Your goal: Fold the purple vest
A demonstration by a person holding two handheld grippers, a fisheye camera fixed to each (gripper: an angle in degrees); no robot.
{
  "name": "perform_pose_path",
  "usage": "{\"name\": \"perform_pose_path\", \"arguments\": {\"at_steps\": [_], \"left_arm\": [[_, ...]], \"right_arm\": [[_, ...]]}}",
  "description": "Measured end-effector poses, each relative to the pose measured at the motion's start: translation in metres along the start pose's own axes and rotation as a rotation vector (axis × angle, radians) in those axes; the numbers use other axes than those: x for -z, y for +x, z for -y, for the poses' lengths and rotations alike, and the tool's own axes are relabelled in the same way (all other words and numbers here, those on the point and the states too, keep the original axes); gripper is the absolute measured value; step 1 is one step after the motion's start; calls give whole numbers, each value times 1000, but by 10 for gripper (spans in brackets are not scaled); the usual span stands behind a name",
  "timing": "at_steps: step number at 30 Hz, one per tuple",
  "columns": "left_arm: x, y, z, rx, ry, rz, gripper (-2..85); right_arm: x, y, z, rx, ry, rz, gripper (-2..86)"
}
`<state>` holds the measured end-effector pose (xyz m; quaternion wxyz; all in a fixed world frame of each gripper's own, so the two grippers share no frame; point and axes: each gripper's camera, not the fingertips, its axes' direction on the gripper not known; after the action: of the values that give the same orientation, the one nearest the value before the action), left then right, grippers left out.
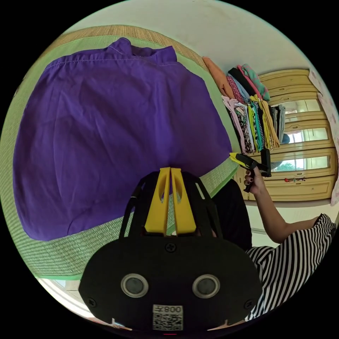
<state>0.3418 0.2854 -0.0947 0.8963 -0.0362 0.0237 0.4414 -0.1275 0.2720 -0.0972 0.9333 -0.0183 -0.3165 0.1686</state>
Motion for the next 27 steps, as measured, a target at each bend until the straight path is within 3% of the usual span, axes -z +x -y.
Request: {"name": "perform_pose_path", "arguments": {"at_steps": [4, 10, 13, 17, 22, 27], "left_arm": [[21, 63, 2, -58, 37, 79, 15], [19, 201, 27, -357, 92, 232, 62], [-9, 265, 46, -523, 12, 175, 88], [-54, 340, 67, -689, -64, 271, 120], [-75, 378, 85, -689, -52, 405, 68], [-60, 369, 90, -583, -19, 318, 20]], "right_arm": [[2, 36, -12, -8, 13, 85, 37], [16, 60, -25, 32, 66, 193, 21], [22, 63, -26, 75, 73, 219, 19], [24, 61, -25, 138, 71, 272, 19], [17, 60, -19, 232, 9, 283, 22], [23, 99, -9, 226, 44, 315, 30]]}}
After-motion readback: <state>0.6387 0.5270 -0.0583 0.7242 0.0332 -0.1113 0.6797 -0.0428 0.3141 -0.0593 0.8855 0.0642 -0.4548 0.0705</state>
